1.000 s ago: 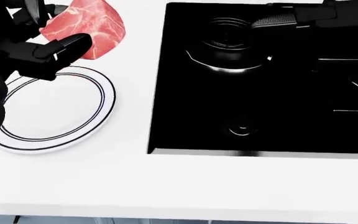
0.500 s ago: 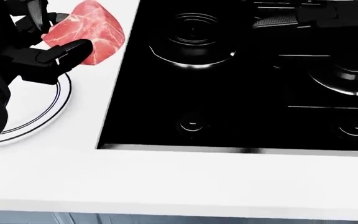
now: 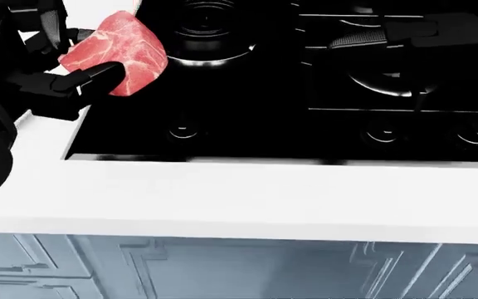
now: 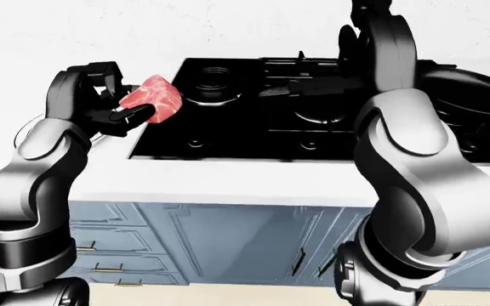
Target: Pick the steak from the plate and place it in the pan.
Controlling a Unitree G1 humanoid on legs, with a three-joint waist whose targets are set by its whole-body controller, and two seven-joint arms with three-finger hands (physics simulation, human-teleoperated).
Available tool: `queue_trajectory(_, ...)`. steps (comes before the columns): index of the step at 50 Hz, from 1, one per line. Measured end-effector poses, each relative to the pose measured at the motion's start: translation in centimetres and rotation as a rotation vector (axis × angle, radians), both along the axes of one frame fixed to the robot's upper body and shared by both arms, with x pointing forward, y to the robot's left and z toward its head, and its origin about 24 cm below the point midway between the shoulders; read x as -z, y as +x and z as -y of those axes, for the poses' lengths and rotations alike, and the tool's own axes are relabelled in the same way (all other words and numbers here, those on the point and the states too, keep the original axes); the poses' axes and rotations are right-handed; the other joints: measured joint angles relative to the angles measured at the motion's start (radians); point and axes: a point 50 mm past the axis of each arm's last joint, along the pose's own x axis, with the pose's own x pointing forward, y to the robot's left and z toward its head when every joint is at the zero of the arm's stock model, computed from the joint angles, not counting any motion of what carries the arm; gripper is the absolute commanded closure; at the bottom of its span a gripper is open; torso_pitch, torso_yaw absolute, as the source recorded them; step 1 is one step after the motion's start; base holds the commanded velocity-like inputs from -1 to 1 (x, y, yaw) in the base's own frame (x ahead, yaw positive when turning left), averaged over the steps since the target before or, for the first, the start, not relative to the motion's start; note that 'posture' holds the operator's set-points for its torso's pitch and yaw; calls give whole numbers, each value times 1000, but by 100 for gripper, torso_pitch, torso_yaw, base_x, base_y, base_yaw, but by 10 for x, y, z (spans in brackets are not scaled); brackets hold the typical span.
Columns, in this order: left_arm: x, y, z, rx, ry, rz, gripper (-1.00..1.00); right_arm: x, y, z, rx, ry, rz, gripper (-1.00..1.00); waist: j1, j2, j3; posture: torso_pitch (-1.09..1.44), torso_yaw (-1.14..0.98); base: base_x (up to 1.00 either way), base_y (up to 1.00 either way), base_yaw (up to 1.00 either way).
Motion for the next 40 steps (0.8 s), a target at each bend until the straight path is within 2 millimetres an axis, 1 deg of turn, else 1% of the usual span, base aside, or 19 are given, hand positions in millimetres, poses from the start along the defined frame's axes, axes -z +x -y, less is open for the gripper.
queue_trajectory(1,1,1,0,-4,1,-7,100,1,1,1,2,1,-6,-100,-2,-5,-1,0,0,0,-16,0)
queue_trajectory(2,0,1,0,-6,3,-5,100,0,1,2,5,3,-5,-100,-4,-19,1,0,0,0,-10,0)
queue_trajectory(4,-5,0,0,-5,5,17,100,-2,0,3,11,4,15,-100,-4,-63,12,0,0,0,-5,0)
queue_trajectory(5,-9,-1,1,-1,5,35,100,-4,-2,3,14,3,30,-100,2,-79,23,0,0,0,-2,0)
queue_trajectory(7,-16,-4,4,12,4,77,100,-8,-4,5,24,5,58,-100,11,-110,27,0,0,0,0,0)
queue_trajectory(9,-13,-4,10,40,3,77,100,-4,-3,9,42,14,47,-100,3,-84,42,0,0,0,0,0)
queue_trajectory(12,-6,-1,15,70,9,32,100,0,0,10,53,26,9,-100,-10,-47,44,0,0,1,0,0)
queue_trajectory(13,-5,0,15,71,9,22,100,0,0,10,52,25,5,-100,-10,-39,43,0,0,0,0,0)
queue_trajectory(14,-4,0,14,68,8,17,100,0,0,9,49,24,7,-100,-14,-39,44,0,0,0,0,0)
queue_trajectory(23,-8,-2,7,33,4,43,100,-6,-4,6,19,17,54,-100,-22,-57,35,0,0,1,0,0)
queue_trajectory(25,-5,-1,8,34,4,28,100,-4,-3,5,12,16,40,-100,-25,-51,30,0,0,15,0,0)
queue_trajectory(28,-4,0,8,38,6,15,100,-4,-3,5,9,12,41,-100,-27,-45,35,0,0,21,0,0)
queue_trajectory(31,-7,-2,6,29,5,32,100,-6,-6,3,-1,10,61,-100,-21,-67,40,0,0,29,-1,0)
queue_trajectory(34,-8,-2,2,11,3,39,100,-7,-6,1,-15,5,65,-100,-18,-75,32,0,0,36,-6,0)
queue_trajectory(35,-9,-2,2,8,4,44,100,-7,-6,1,-17,5,68,-100,-15,-82,28,0,0,36,-5,0)
queue_trajectory(37,-13,-3,2,8,7,62,100,-9,-7,2,-12,6,74,-100,-11,-113,22,0,0,36,-6,0)
queue_trajectory(38,-14,-3,4,15,5,73,100,-9,-7,4,-5,8,78,-100,-17,-113,21,0,0,37,-6,0)
queue_trajectory(39,-13,-4,7,26,5,74,100,-8,-7,5,4,12,75,-100,-22,-106,30,0,0,36,-7,0)
queue_trajectory(40,-11,-3,10,41,7,64,100,-6,-7,7,15,16,66,-100,-22,-108,33,0,0,37,-7,0)
